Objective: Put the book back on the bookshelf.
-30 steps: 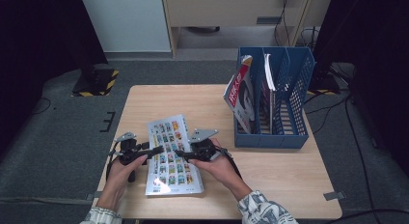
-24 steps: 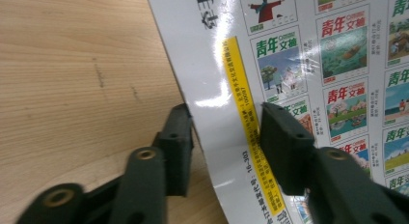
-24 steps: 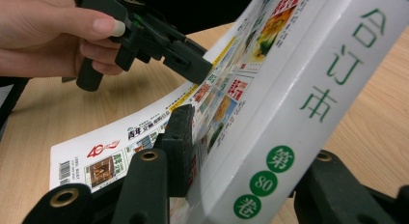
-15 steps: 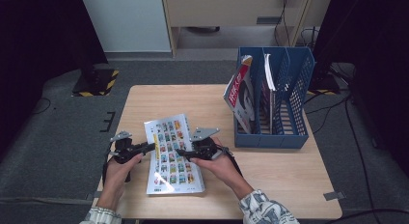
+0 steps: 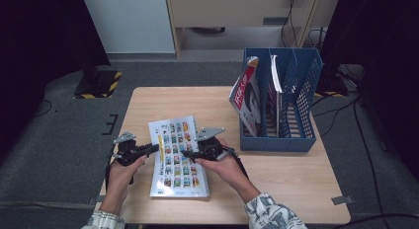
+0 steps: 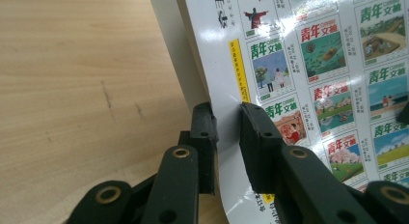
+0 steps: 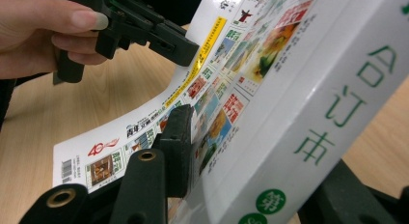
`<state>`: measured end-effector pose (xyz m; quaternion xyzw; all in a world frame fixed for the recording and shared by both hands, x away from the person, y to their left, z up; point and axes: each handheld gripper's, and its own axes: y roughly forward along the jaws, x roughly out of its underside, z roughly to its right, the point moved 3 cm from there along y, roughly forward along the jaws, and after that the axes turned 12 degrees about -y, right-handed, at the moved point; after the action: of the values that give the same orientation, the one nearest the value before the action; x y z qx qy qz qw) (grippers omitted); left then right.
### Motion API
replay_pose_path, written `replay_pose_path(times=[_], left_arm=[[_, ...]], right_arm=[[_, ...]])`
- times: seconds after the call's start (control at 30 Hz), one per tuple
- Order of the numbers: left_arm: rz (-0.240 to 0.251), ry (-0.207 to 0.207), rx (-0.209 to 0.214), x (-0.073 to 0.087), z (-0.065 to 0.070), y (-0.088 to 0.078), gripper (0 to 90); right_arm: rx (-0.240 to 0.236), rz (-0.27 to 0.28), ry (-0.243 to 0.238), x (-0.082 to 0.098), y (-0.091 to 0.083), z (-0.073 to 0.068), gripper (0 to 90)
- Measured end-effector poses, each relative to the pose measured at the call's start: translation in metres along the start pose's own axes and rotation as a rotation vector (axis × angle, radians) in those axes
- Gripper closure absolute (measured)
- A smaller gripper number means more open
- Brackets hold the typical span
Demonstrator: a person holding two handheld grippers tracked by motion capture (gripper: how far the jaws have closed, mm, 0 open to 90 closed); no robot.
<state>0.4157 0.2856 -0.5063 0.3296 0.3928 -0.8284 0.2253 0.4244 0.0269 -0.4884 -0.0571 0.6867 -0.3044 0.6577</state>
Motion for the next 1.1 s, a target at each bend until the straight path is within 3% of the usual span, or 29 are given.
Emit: replay_pose_path(times=[0.13,0.4,0.57,0.77,0.93,1.1], left_arm=[[0.036,0.010,0.012,-0.010,0.003,-0.003,77.4],[0.090,0.056,-0.021,-0.028,0.009,-0.007,78.1],[0.126,0.083,-0.042,-0.037,0.012,-0.012,78.7],[0.153,0.085,-0.046,-0.048,0.013,-0.017,78.9],[0.196,0.112,-0.065,-0.069,0.018,-0.017,79.6],[0.233,0.170,-0.087,-0.085,0.029,-0.014,80.4]], right_arm=[[0.025,0.029,-0.013,-0.006,-0.003,0.006,61.5],[0.070,0.067,-0.026,-0.018,-0.004,0.016,64.2],[0.090,0.062,-0.044,-0.028,-0.003,0.020,65.2],[0.116,0.060,-0.050,-0.038,-0.001,0.027,66.2],[0.180,0.090,-0.050,-0.047,0.003,0.036,67.5],[0.232,0.117,-0.052,-0.055,0.006,0.047,68.0]])
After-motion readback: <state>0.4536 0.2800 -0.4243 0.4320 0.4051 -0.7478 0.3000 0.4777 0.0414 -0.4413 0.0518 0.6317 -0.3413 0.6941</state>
